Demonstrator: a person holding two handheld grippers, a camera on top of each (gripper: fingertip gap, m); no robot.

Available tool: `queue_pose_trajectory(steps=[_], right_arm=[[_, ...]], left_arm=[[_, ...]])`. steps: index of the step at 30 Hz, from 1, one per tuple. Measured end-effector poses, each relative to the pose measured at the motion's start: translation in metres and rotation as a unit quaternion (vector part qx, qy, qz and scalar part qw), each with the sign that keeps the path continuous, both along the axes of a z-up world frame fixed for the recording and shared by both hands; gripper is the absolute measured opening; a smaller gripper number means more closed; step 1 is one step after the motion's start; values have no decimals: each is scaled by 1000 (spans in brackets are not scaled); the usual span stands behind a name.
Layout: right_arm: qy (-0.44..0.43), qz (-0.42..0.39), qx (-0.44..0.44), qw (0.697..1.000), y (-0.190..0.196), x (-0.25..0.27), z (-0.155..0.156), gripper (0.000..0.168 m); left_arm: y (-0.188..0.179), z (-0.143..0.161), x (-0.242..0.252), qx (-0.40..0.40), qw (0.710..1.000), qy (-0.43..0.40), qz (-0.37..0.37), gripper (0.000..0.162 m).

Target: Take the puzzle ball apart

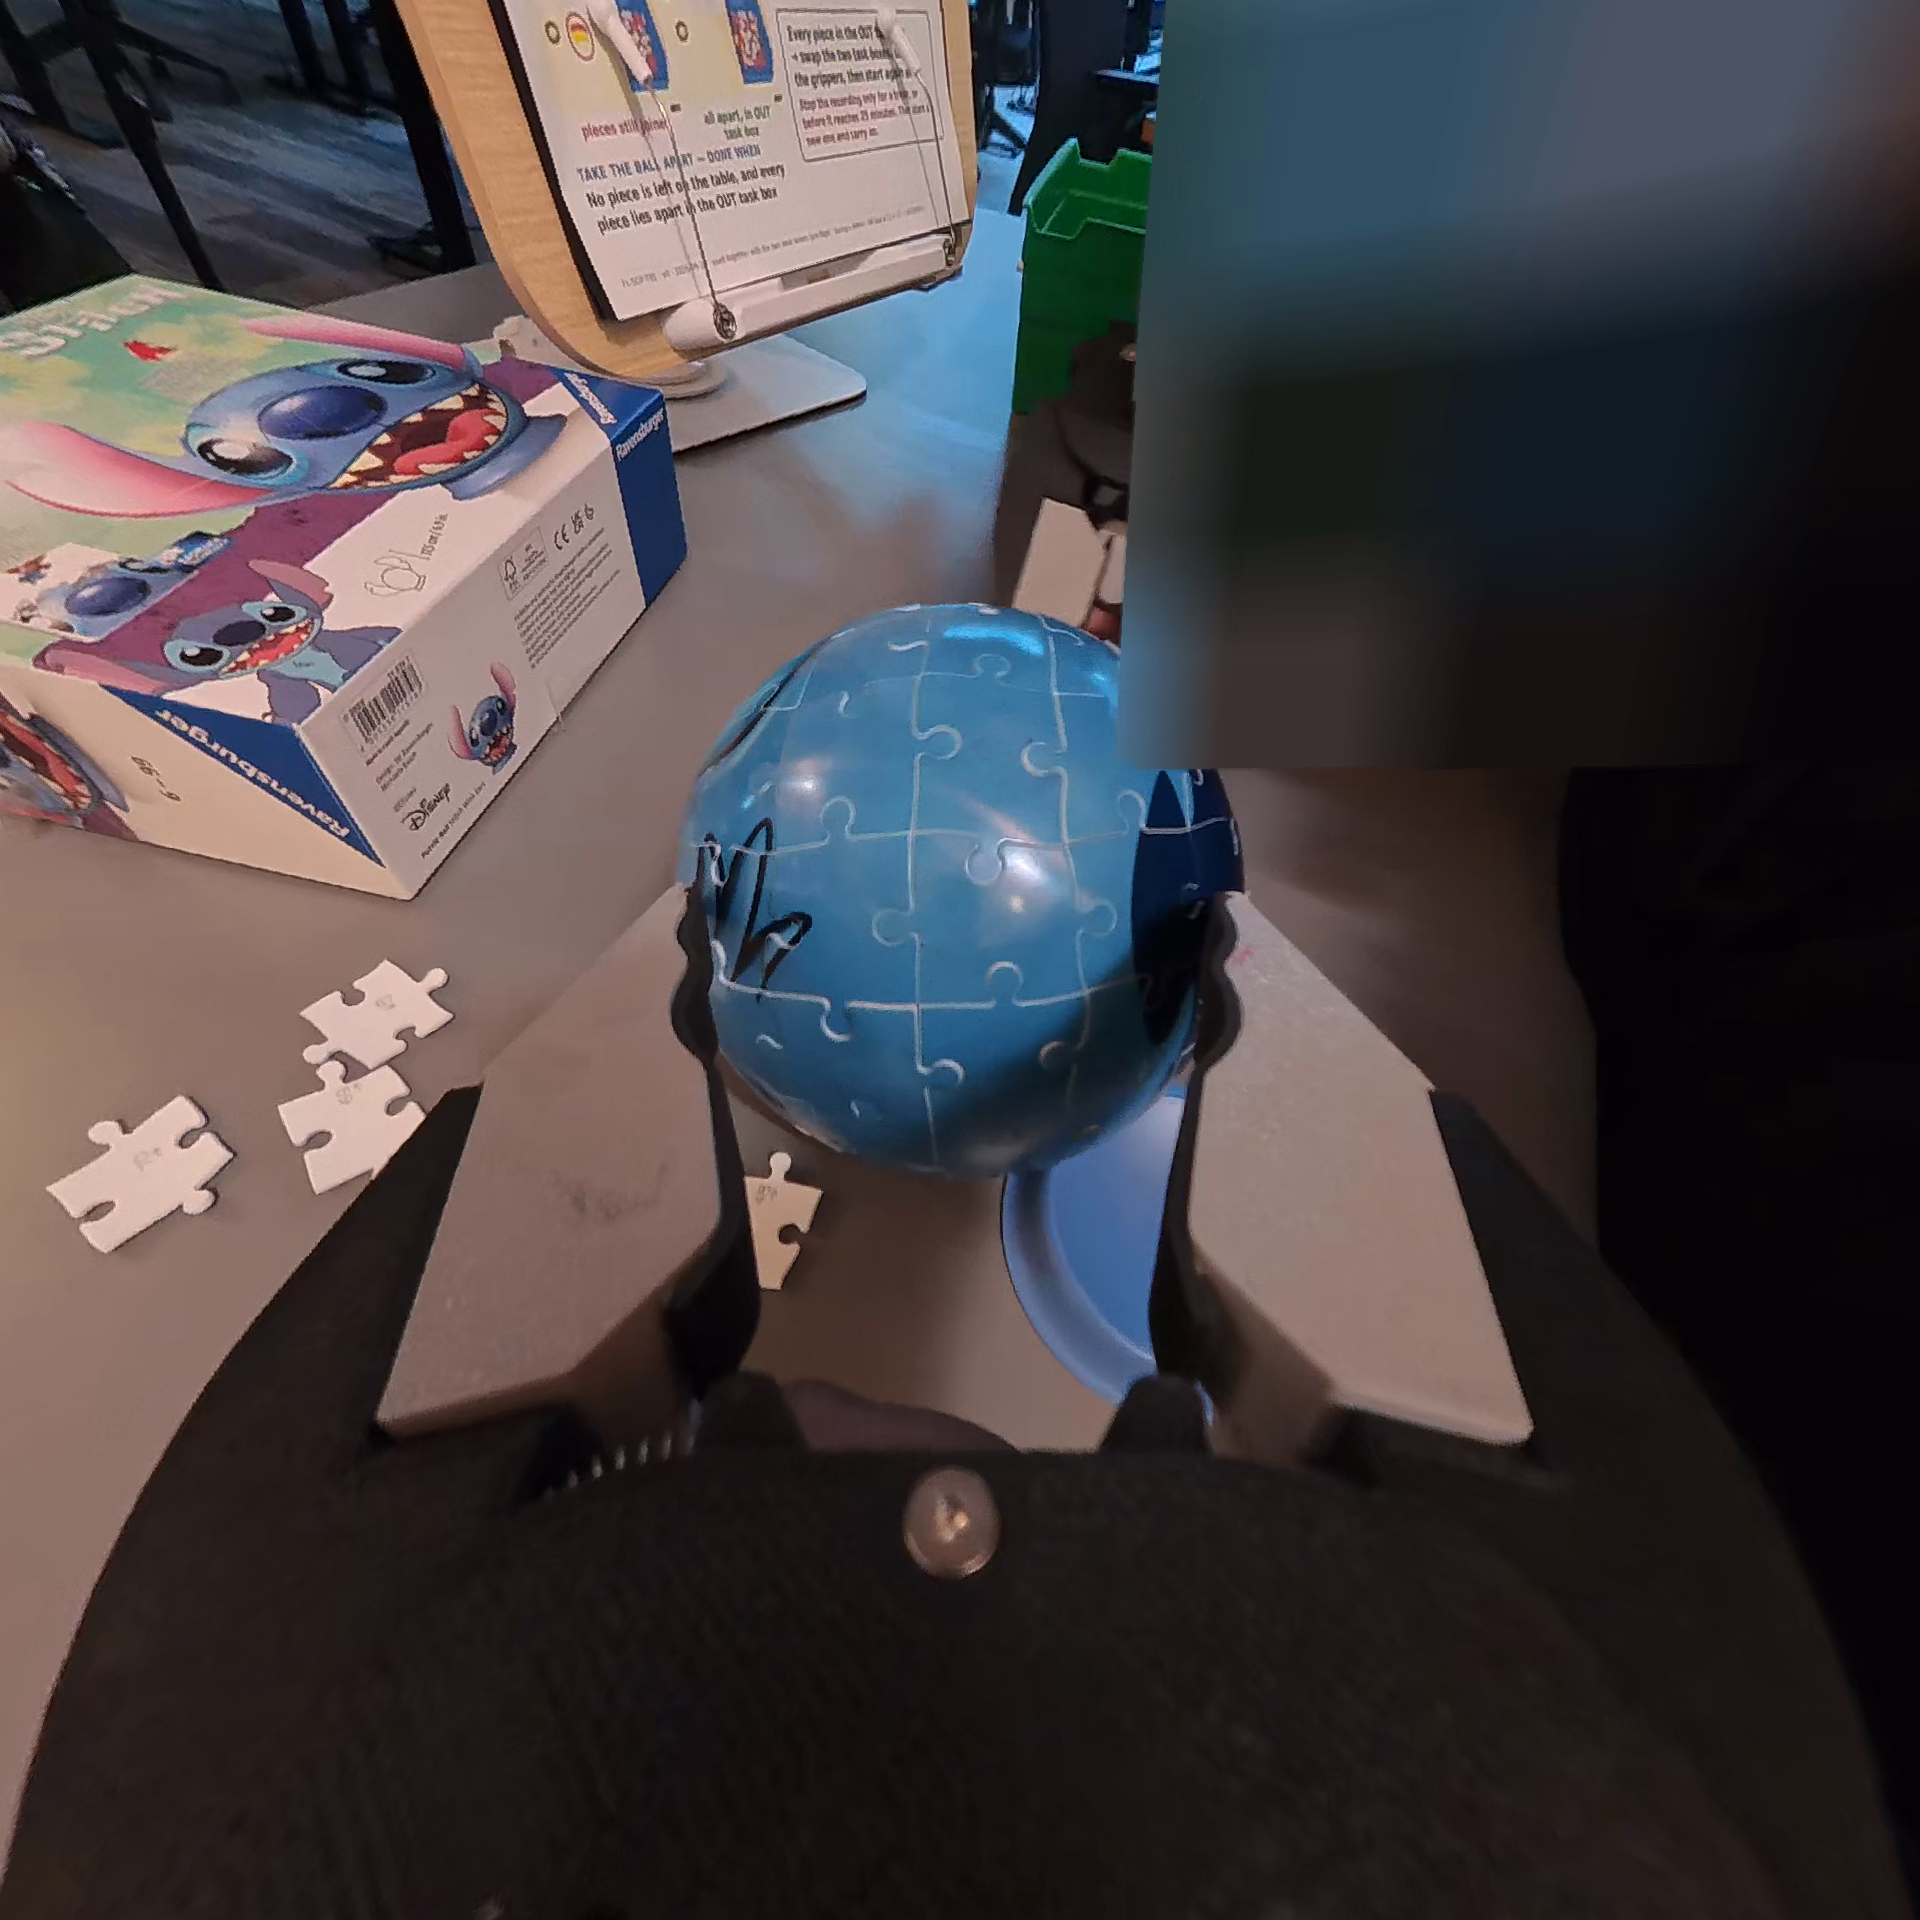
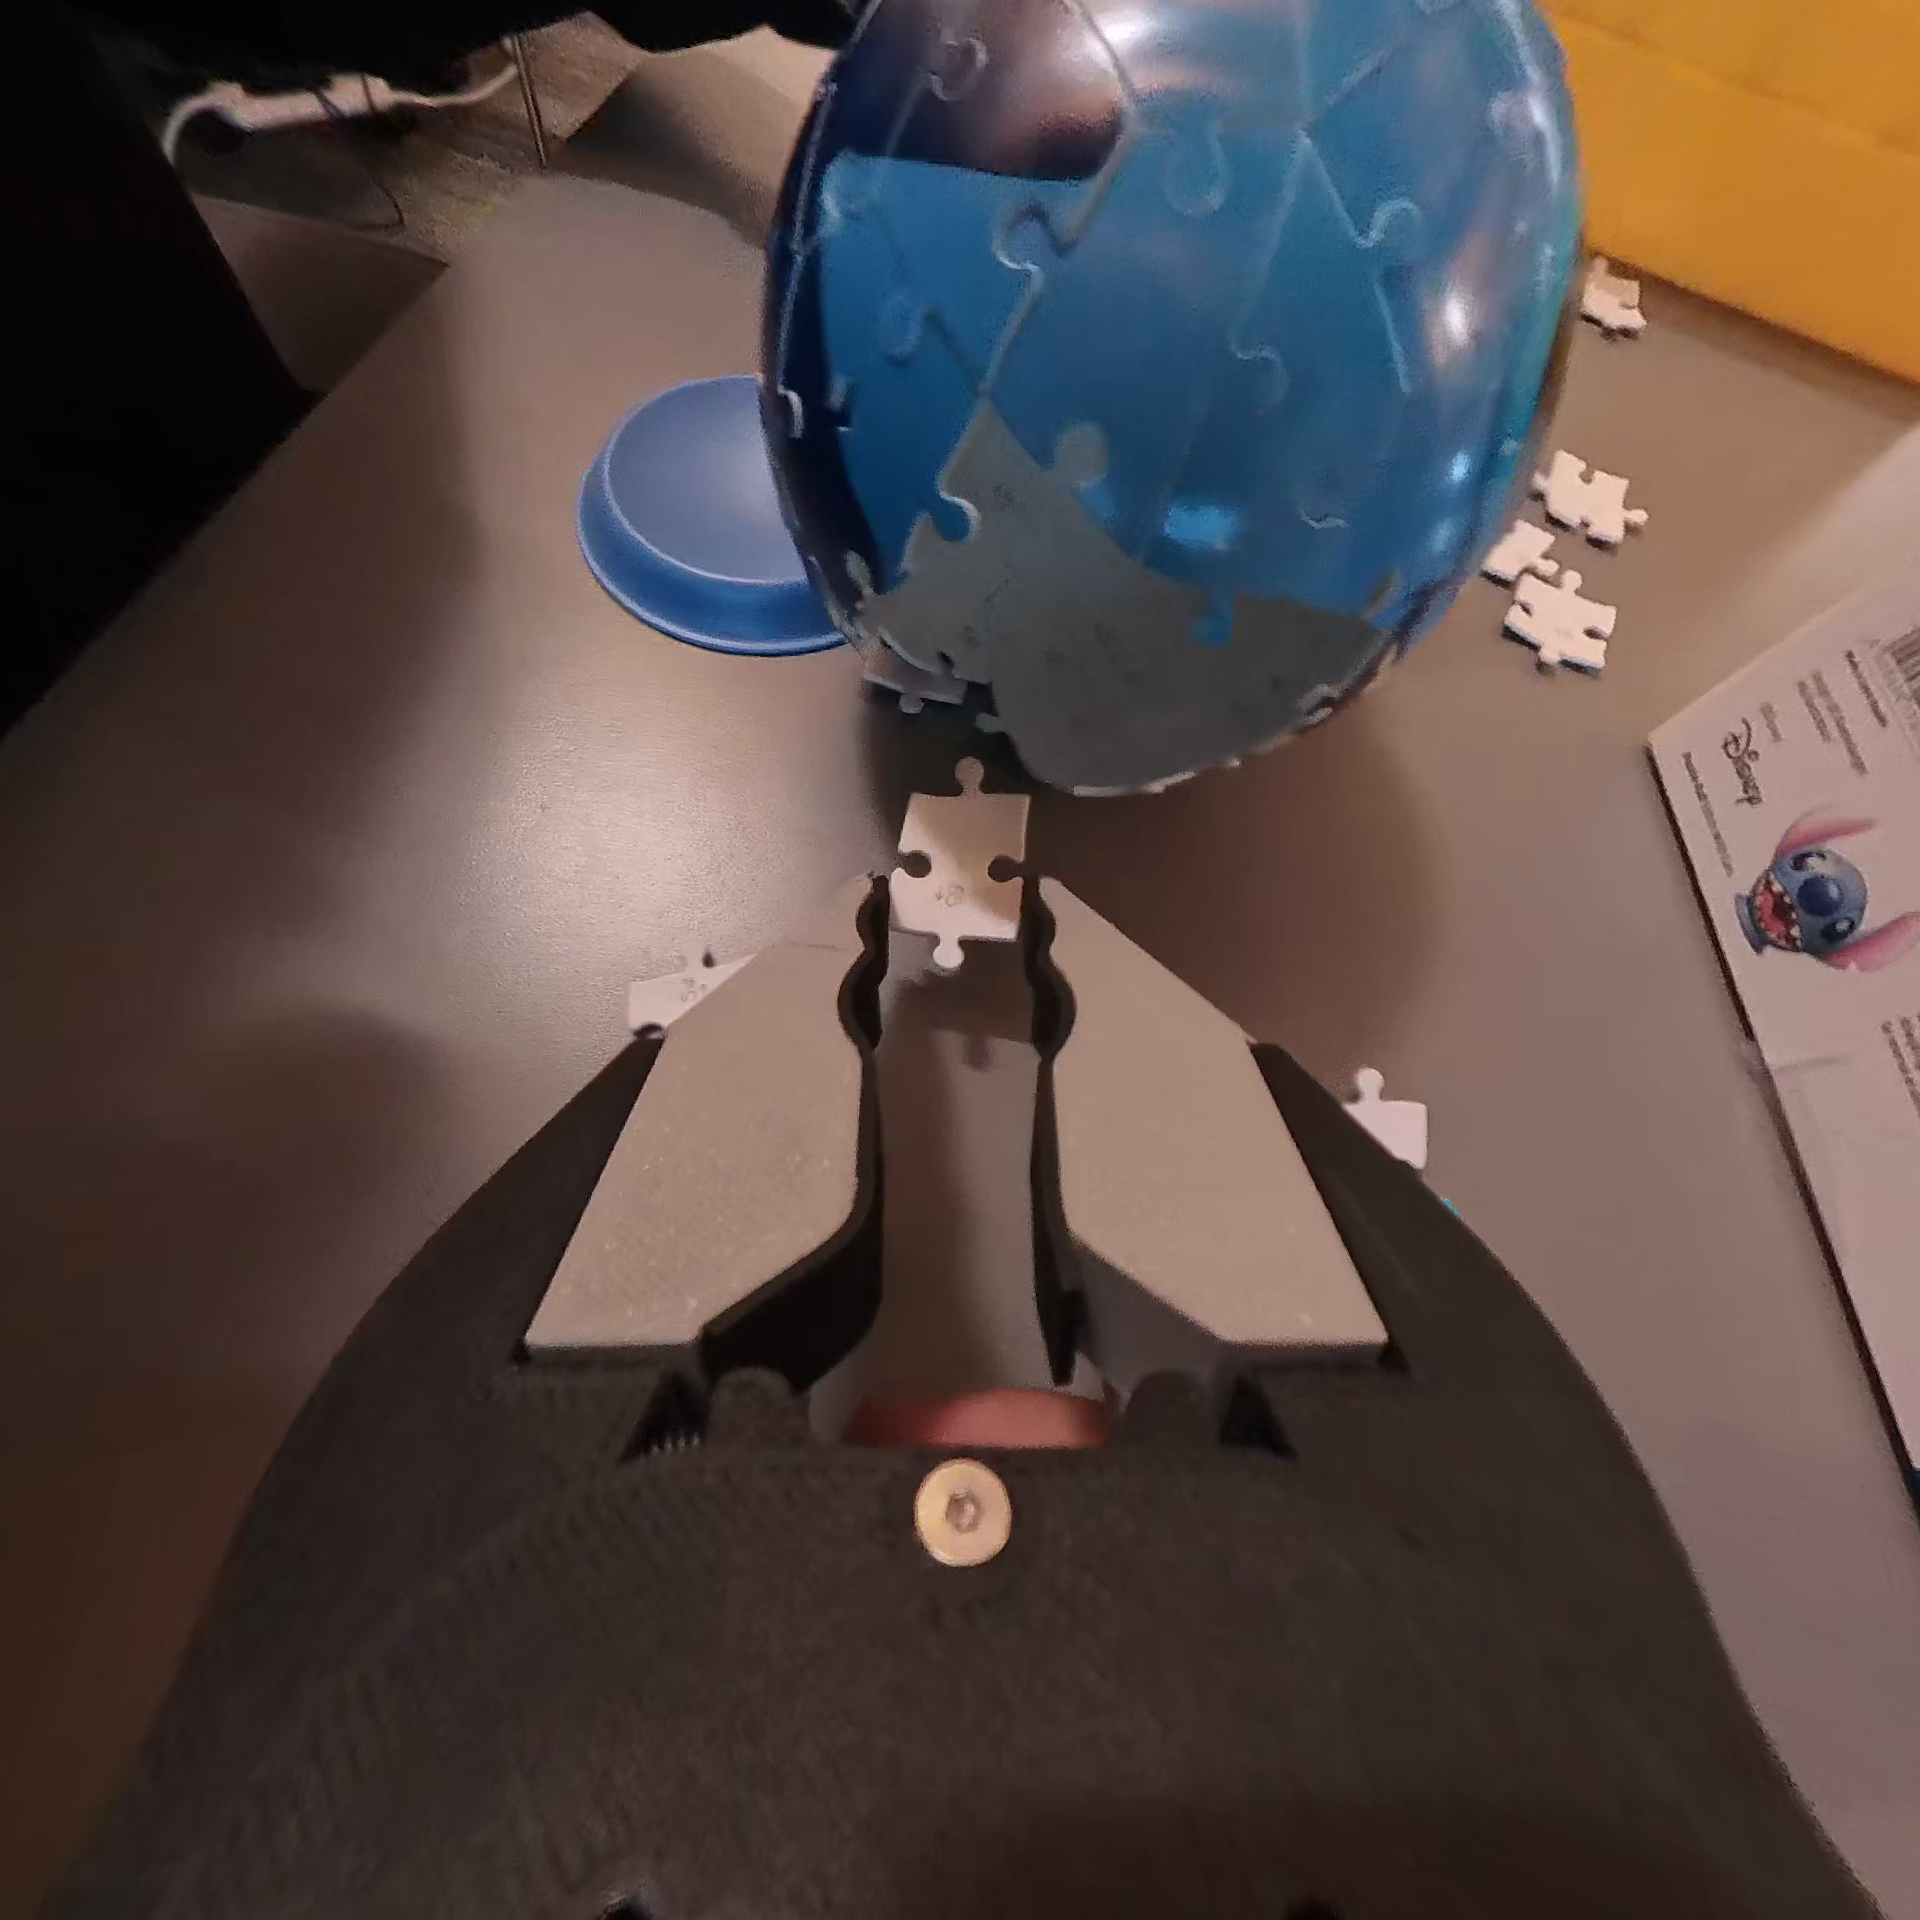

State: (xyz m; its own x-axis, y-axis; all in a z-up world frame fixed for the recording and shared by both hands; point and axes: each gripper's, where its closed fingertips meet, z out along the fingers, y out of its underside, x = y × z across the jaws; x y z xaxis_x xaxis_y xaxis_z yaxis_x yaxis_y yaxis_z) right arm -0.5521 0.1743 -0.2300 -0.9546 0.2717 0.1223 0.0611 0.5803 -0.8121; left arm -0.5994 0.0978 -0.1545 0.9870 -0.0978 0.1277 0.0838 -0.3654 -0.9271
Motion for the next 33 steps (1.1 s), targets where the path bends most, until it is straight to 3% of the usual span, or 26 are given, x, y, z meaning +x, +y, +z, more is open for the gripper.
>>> queue_pose_trajectory(steps=[19, 33], right_arm=[[75, -26, 58, 995, -27, -6, -12, 22], [139, -27, 95, 985, -31, -20, -16, 22]], left_arm=[[12, 4, 10, 8, 998, 62, 18, 92], [21, 7, 7, 15, 998, 56, 4, 93]])
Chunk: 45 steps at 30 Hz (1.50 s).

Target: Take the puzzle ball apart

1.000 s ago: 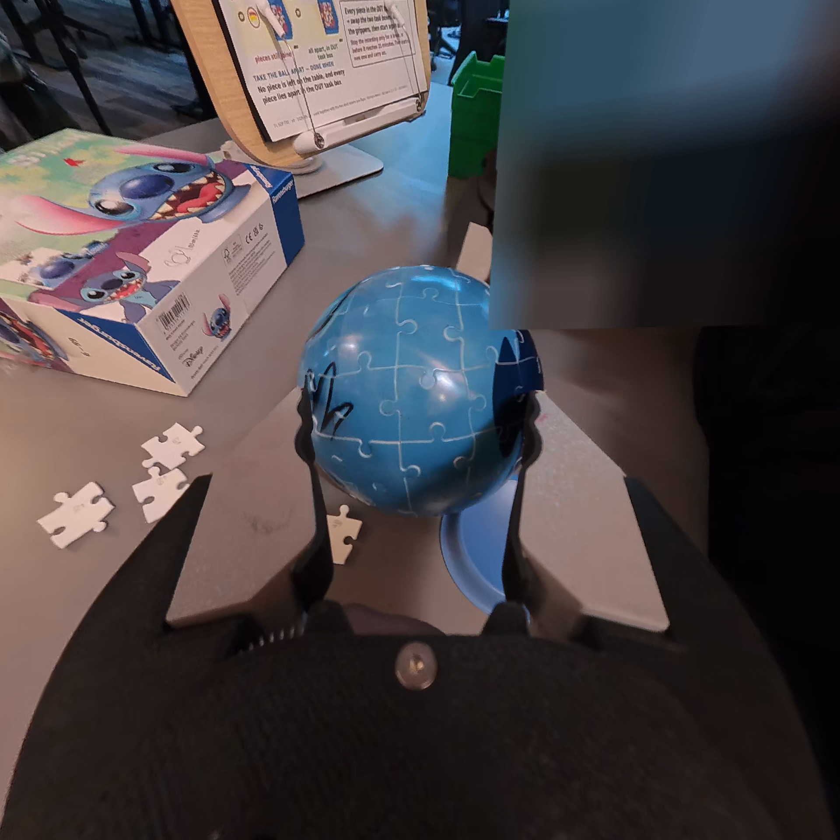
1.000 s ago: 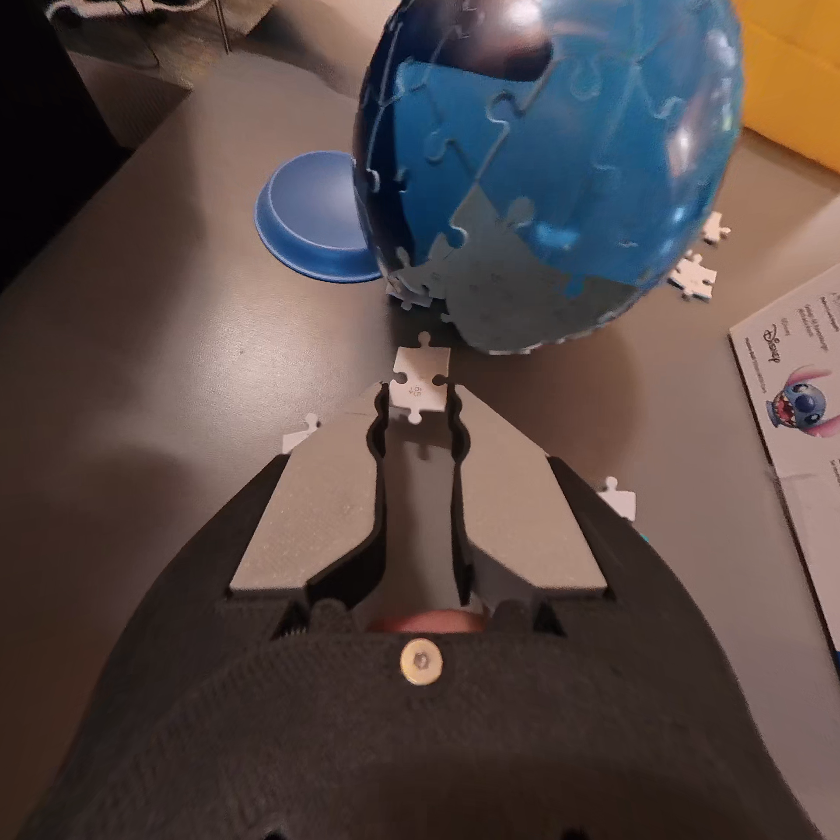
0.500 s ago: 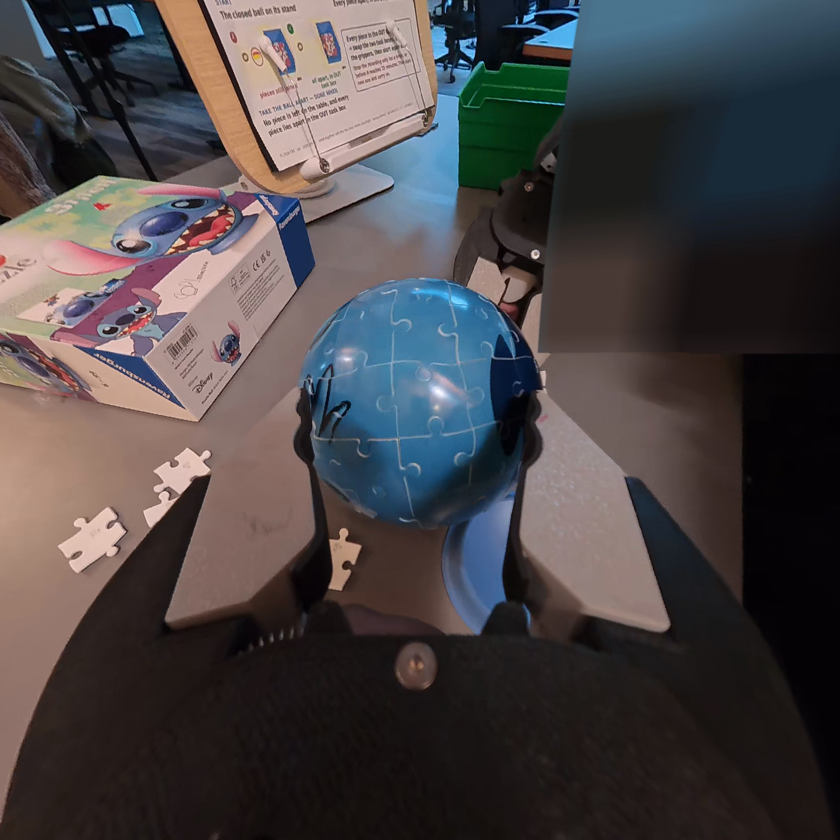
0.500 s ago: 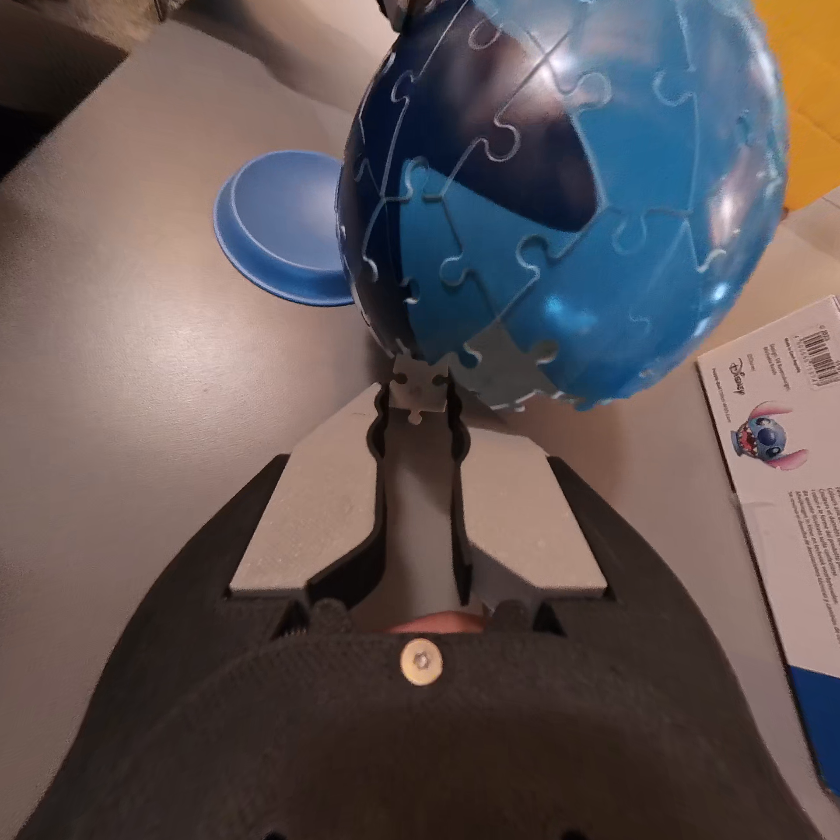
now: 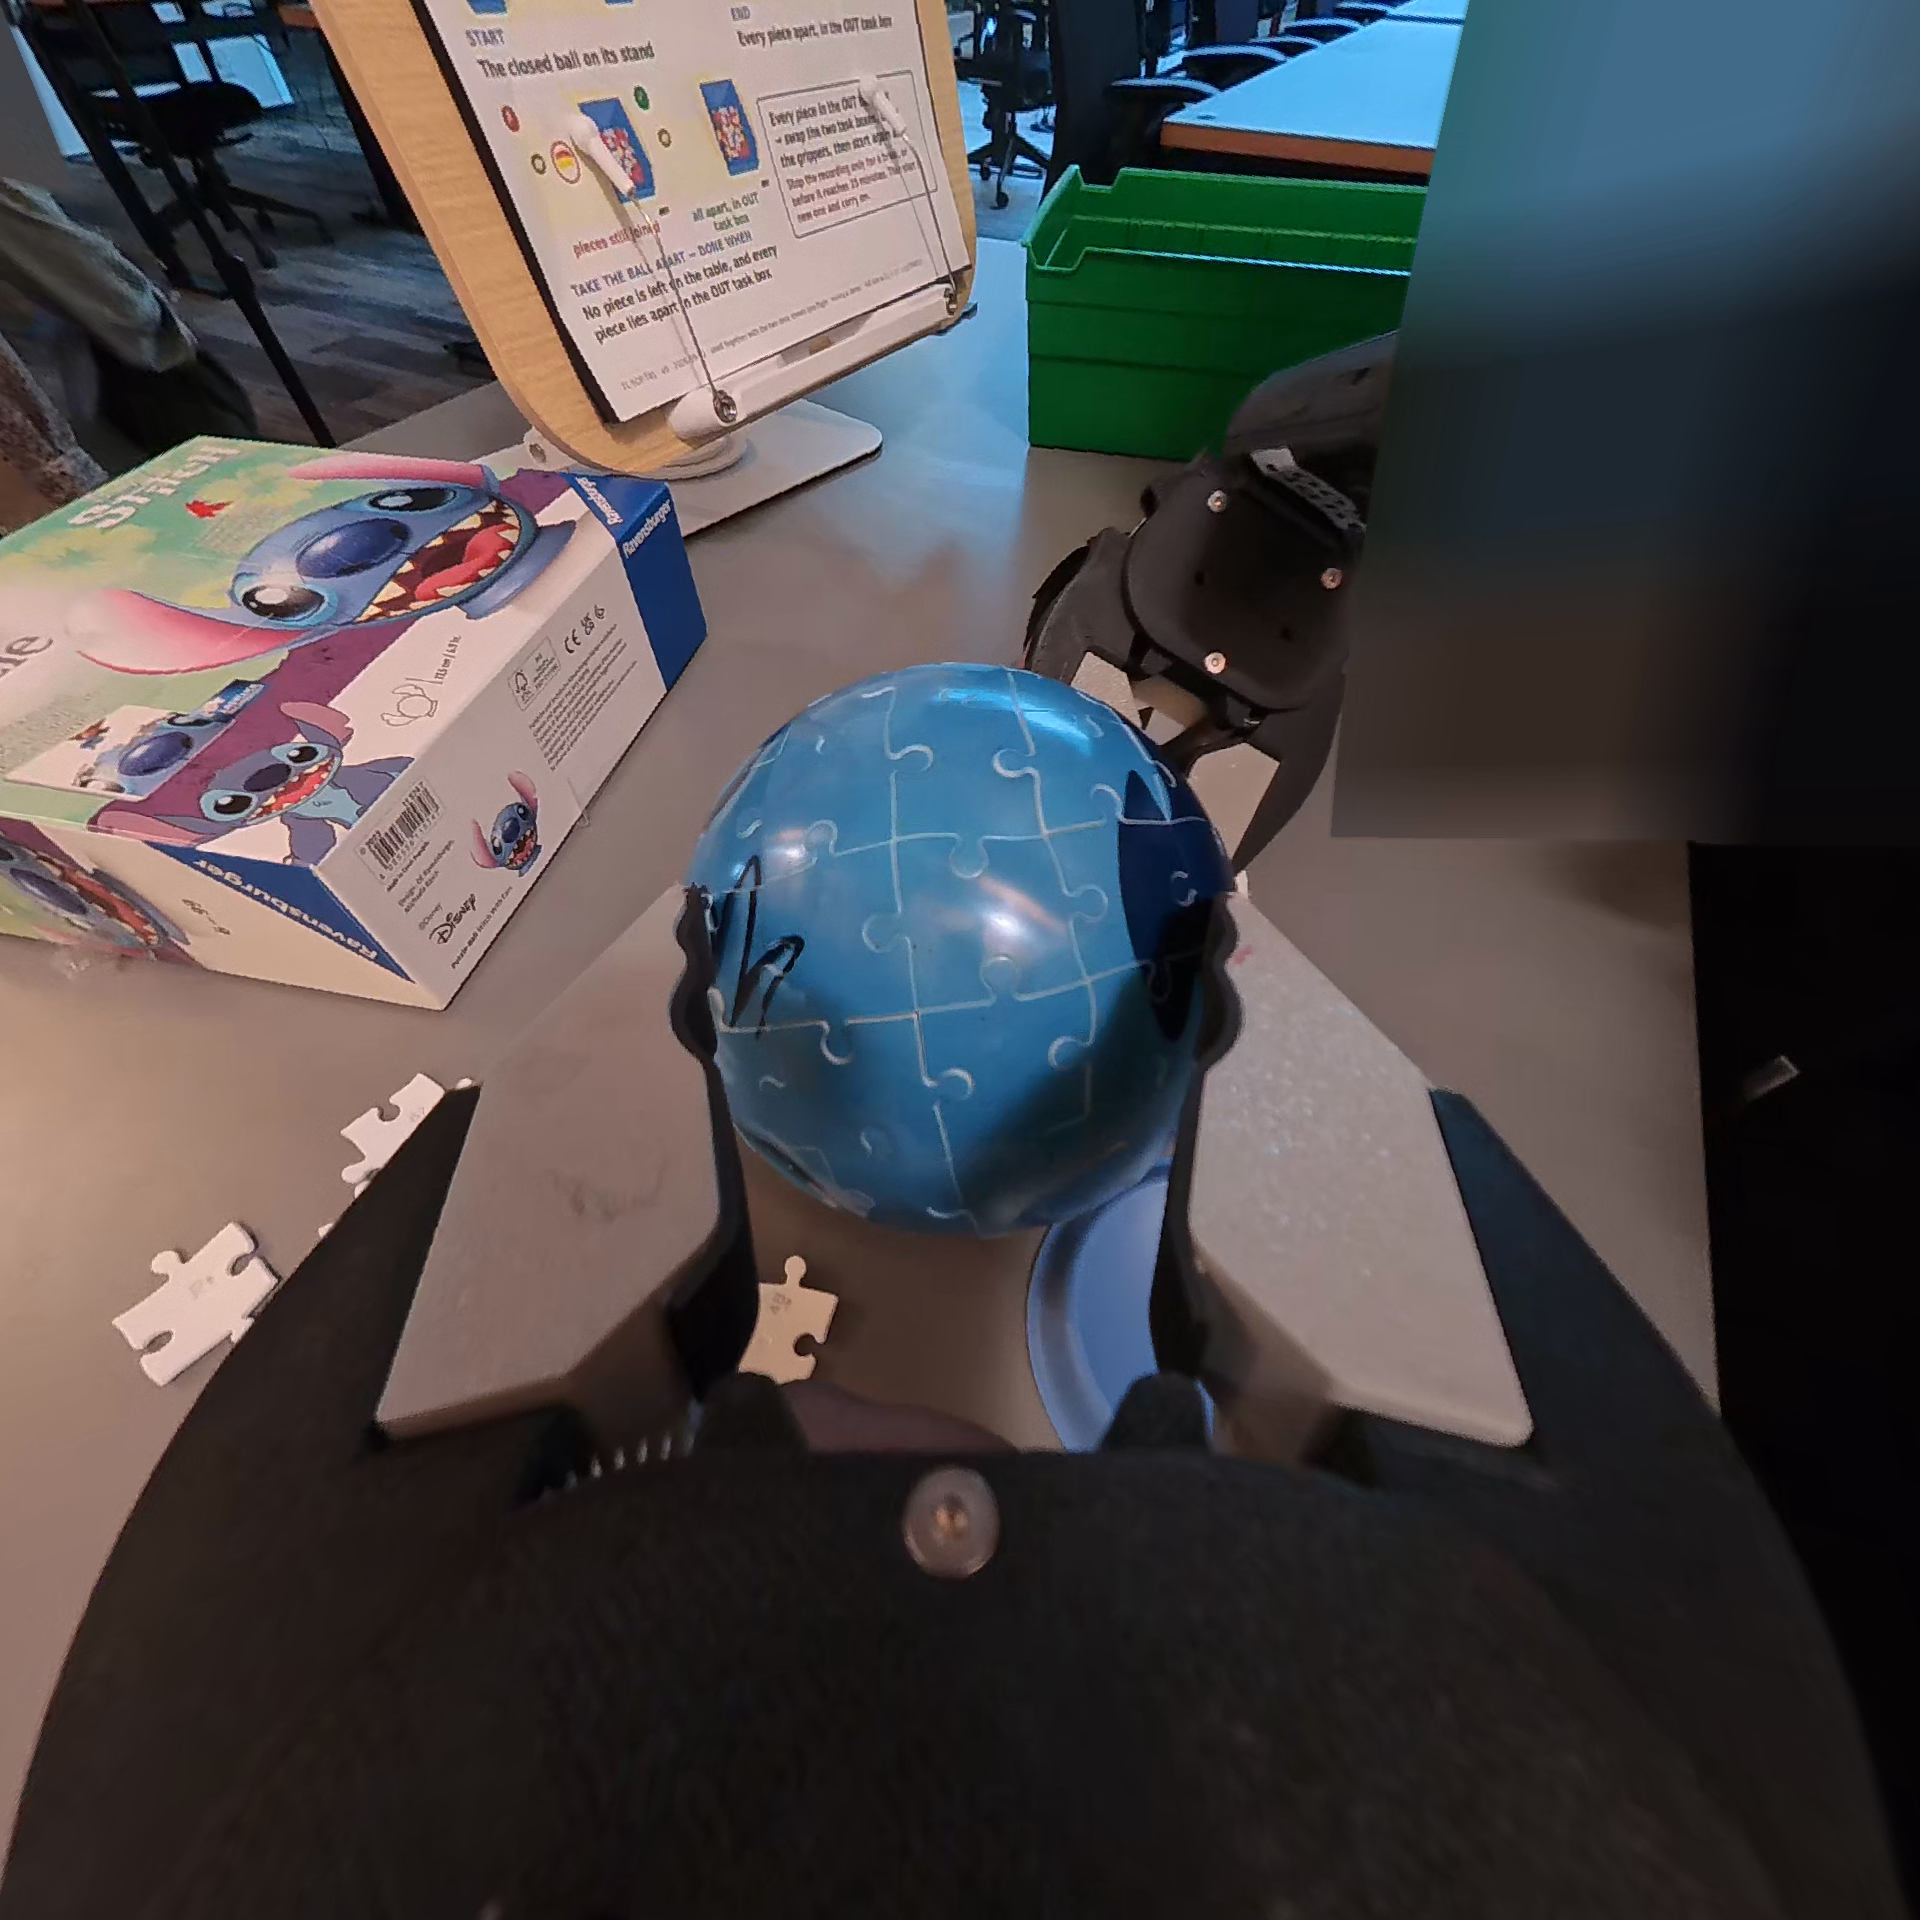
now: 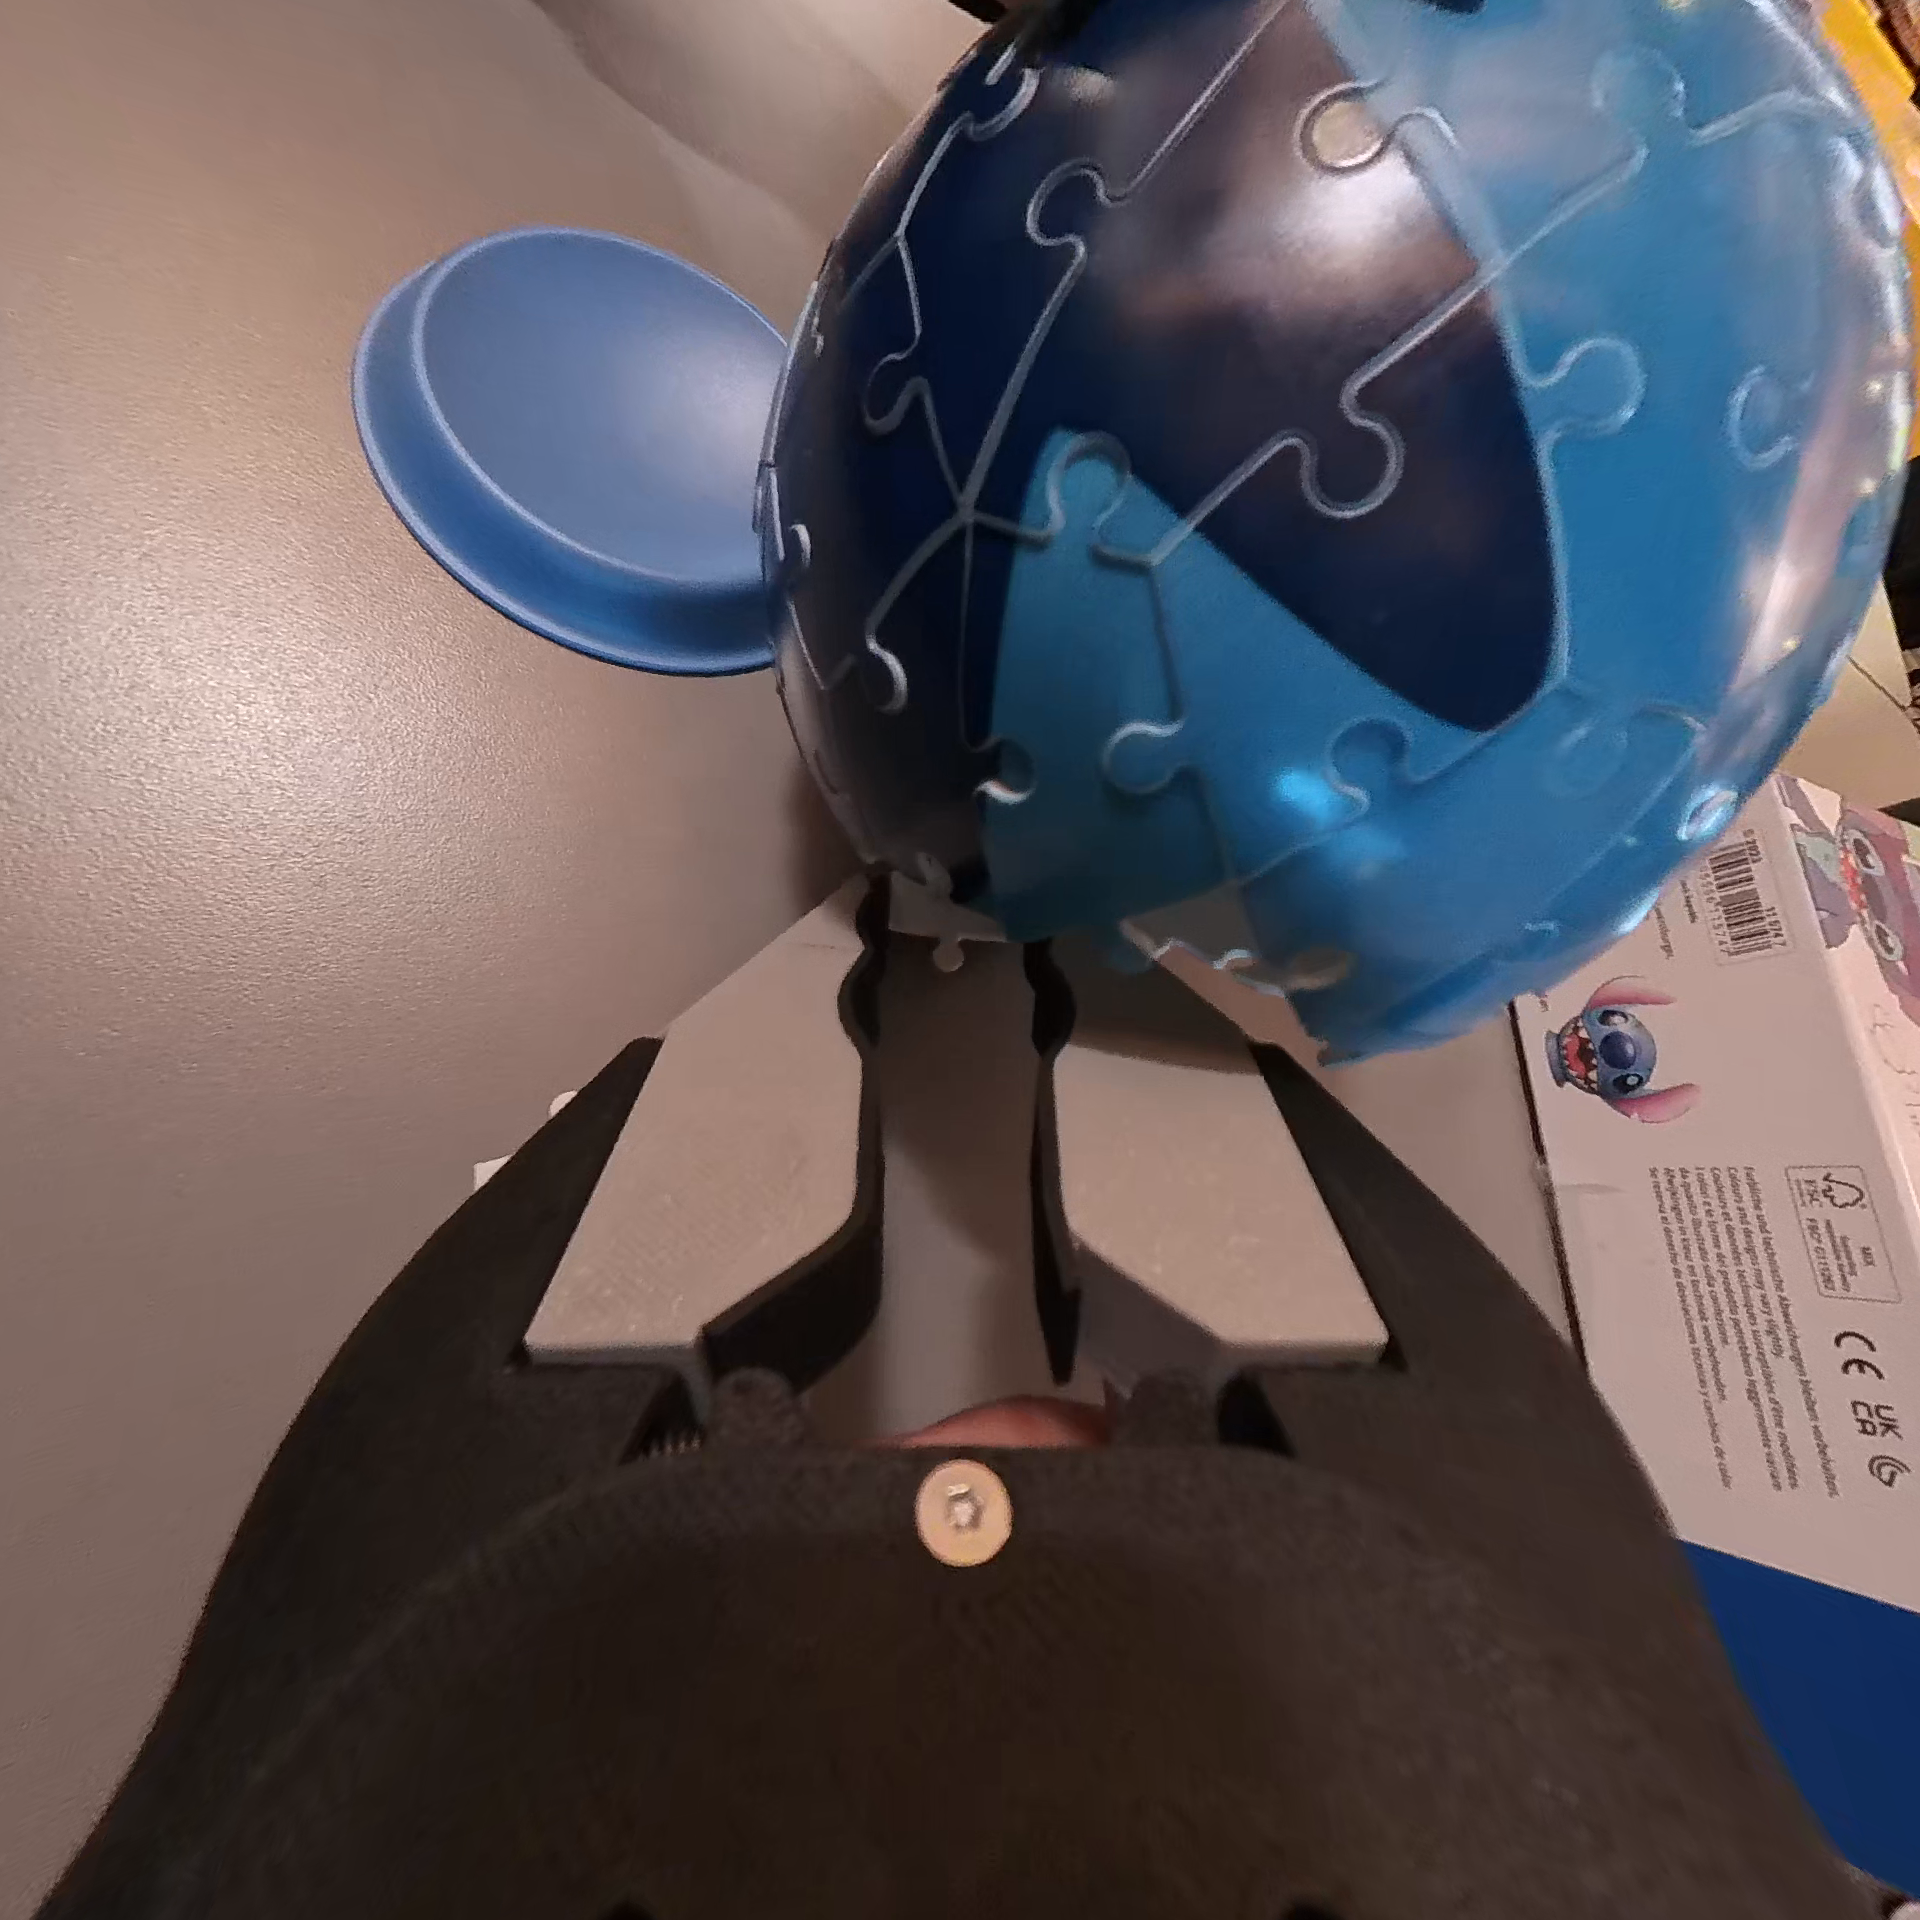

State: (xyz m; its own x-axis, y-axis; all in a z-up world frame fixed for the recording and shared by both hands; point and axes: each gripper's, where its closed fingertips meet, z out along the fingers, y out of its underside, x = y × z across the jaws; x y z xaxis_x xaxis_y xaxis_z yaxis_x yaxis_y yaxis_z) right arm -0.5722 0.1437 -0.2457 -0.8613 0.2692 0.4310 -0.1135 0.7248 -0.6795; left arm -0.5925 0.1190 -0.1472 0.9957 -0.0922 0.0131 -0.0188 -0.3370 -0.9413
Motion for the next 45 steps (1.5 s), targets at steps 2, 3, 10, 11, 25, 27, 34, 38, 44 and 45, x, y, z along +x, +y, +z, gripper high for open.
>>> queue_pose_trajectory(steps=[2, 3, 10, 11, 25, 27, 34, 38, 44, 45], right_arm=[[2, 6, 1, 1000, -2, 0, 0, 22], [2, 9, 1, 1000, -4, 0, 0, 22], [0, 16, -2, 1000, -4, 0, 0, 23], [5, 14, -2, 1000, -3, 0, 1, 25], [43, 36, -12, 998, 3, 19, 8, 21], [52, 40, -11, 998, 3, 26, 9, 15], [49, 15, 4, 999, 27, 28, 4, 14], [2, 5, -30, 1000, 34, 19, 9, 14], [-64, 49, -36, 996, 18, 29, 4, 15], [-61, 54, -28, 996, 16, 31, 2, 14]], left_arm=[[0, 0, 1, 2, 1000, 2, -5, 93], [0, 0, 1, 4, 1000, 5, -9, 93], [4, 8, 7, 28, 998, 12, -51, 91], [5, 8, 7, 27, 998, 12, -54, 91], [7, 6, 5, 22, 999, 20, -39, 92], [7, 6, 6, 22, 999, 25, -37, 92], [9, 4, 9, 15, 999, 44, -23, 95], [9, 3, 13, 20, 997, 71, -13, 96], [10, 0, 13, 5, 995, 97, 22, 100], [10, 0, 14, 4, 994, 103, 29, 100]])
